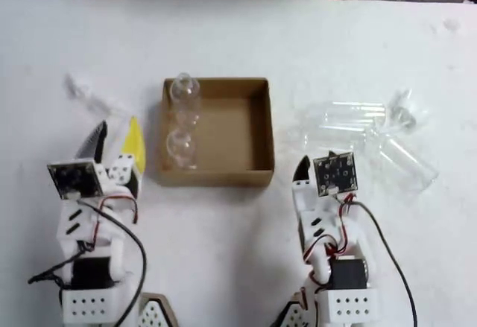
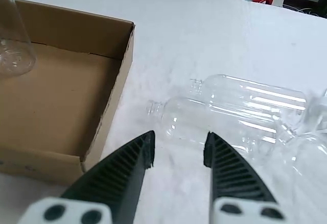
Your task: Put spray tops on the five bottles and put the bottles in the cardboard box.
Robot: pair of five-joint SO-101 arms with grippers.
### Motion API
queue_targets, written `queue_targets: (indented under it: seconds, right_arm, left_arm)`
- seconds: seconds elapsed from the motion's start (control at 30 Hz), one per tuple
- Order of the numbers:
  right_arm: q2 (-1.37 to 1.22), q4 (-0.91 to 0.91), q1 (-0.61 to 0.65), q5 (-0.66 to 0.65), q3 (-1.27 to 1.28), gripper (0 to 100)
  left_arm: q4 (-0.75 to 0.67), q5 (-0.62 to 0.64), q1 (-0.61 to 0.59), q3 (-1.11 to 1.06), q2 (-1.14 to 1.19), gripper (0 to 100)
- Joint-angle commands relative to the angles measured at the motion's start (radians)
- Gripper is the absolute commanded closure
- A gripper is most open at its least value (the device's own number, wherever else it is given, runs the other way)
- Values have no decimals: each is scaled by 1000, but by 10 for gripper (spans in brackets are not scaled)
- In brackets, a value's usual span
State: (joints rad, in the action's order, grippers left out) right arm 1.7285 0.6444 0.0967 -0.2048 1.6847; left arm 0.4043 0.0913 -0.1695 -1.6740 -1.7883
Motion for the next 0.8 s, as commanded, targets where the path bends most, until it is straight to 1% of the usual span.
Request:
queue_targets:
  seconds: [0.0,0.13,0.2,0.33,0.53,0.6,0.7,0.77]
  right_arm:
    - [-8,2,-8,-3,9,854]
    - [-7,2,-10,-2,9,854]
    - [-2,-10,-12,-2,9,857]
    - [-10,-42,-12,-2,9,857]
    - [-1,-48,-19,8,9,854]
    - [2,-84,-70,9,9,854]
    - [25,-165,-196,9,9,857]
    - [41,-173,-260,9,8,857]
  left_arm:
    - [-12,12,-15,2,-51,824]
    - [-12,12,-4,-2,-35,824]
    - [-6,11,25,-3,-35,824]
    - [-2,-60,65,-3,-35,824]
    - [-2,-64,70,-3,-33,824]
    - [-2,-64,79,-14,-33,824]
    - [-2,-71,108,-18,-33,824]
    - [-2,-72,111,-18,-33,824]
